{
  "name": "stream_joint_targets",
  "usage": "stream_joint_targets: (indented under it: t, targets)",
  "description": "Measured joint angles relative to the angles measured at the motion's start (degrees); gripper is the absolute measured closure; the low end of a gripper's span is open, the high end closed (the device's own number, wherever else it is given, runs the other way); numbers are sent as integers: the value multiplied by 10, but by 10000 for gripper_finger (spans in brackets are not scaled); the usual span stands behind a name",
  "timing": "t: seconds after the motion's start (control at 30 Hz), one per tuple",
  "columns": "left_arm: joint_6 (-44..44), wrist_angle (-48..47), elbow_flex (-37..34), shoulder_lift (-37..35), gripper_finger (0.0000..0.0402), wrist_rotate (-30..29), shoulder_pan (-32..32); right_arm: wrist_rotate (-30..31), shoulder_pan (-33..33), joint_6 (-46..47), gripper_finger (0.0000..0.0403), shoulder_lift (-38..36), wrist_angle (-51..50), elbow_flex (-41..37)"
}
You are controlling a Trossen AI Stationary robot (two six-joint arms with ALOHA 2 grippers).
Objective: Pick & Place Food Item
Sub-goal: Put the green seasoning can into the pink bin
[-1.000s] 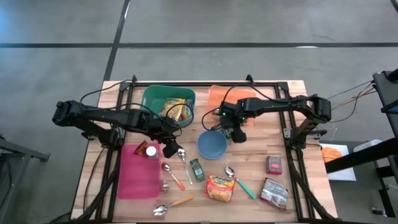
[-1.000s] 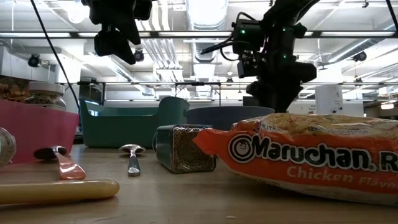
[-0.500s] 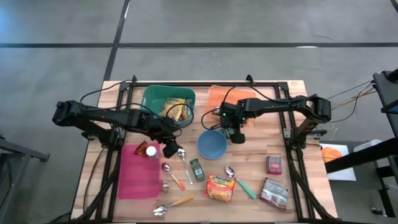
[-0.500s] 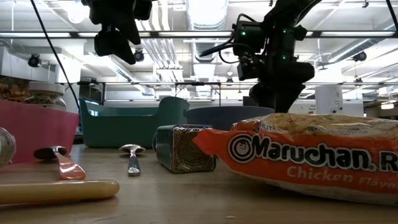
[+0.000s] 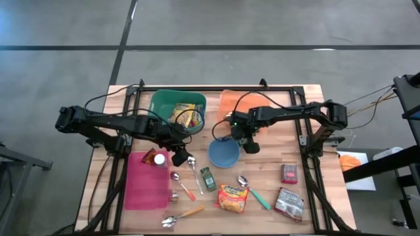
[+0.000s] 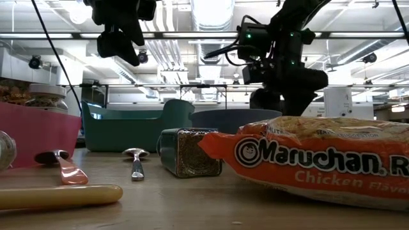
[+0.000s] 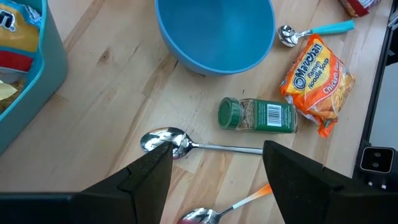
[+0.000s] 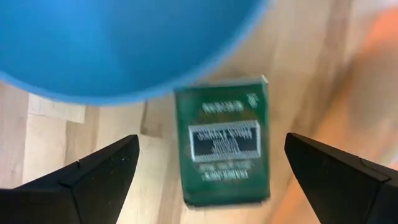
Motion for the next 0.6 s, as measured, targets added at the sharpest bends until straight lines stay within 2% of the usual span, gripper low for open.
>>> stream_joint_targets:
  t: [0.2,0.33,0.6]
  targets:
    - [2,0,0,0,151,0,0,4,17,-8,3,15,29,0]
    - [2,-1,0,0,151,0,0,33,17,-21,3,26,30,-1]
    - [2,-1,0,0,151,0,0,34,14,-37,3,56,32,-2]
